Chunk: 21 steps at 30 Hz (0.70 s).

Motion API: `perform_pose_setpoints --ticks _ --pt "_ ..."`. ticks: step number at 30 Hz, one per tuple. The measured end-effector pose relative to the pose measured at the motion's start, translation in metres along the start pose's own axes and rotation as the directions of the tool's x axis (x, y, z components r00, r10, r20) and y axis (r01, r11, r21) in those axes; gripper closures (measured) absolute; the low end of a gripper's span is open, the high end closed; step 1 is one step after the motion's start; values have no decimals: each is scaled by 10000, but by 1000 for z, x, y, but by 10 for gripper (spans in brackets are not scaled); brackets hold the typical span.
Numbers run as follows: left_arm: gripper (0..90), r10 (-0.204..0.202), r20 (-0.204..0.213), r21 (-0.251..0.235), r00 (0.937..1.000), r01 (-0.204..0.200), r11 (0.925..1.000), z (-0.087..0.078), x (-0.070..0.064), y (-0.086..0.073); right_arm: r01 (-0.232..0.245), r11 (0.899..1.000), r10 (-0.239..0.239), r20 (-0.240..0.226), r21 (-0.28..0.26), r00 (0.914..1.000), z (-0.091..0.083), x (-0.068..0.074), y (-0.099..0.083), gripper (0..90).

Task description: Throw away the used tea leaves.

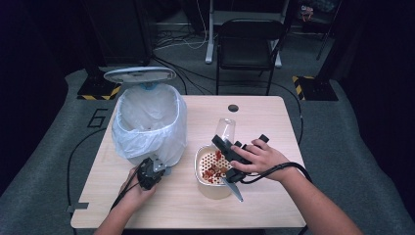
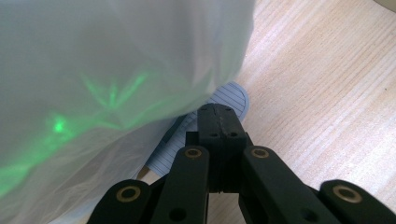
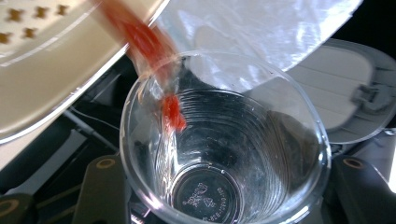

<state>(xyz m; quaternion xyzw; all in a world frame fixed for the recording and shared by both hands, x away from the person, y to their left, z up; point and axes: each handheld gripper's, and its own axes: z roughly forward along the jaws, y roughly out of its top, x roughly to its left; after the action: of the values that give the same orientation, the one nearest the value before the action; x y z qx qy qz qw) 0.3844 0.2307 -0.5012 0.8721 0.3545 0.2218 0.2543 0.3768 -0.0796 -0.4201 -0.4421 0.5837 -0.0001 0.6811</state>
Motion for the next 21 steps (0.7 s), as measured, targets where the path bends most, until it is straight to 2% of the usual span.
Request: perform_pose_setpoints --ticks 1,3,6,7,8,9,10,13,15,18,21 --pt "900 1 -2 -2 10000 -1 10000 0 0 0 179 9998 -180 -106 -62 9998 0 -2 -1 395" --pt "900 -15 4 10 10000 15 10000 0 0 0 -44 10000 44 17 -66 10000 -1 -2 -1 395" --pt "900 -2 -3 16 10000 2 10000 0 0 0 237 9997 -236 37 -66 9997 -1 -2 0 395" --pt "900 -8 -52 -4 10000 8 10000 0 -1 0 -186 9998 186 42 18 9998 -1 2 2 396" --pt "900 -3 -53 -4 10000 3 10000 0 -1 0 243 9996 -243 10 -156 9997 0 -1 1 396" --pt "900 -10 -46 -55 10000 10 10000 0 -1 0 306 9994 -305 15 -149 9995 -1 -1 2 396" --pt "900 -1 10 26 10000 1 10000 0 0 0 -32 10000 32 148 6 9999 -1 2 3 396" --pt "900 -1 -12 11 10000 1 10000 0 0 0 24 10000 -24 104 9 9999 -2 2 3 395" --pt "900 1 17 60 10000 -2 10000 0 0 0 -324 9994 334 643 -156 9974 -1 2 4 394" --pt "900 6 -50 15 10000 -6 10000 0 -1 0 -162 9999 162 587 -17 9981 -2 2 3 391" --pt "900 -5 -54 12 10000 5 10000 0 -1 0 -198 9998 198 614 1 9979 -1 2 3 392"
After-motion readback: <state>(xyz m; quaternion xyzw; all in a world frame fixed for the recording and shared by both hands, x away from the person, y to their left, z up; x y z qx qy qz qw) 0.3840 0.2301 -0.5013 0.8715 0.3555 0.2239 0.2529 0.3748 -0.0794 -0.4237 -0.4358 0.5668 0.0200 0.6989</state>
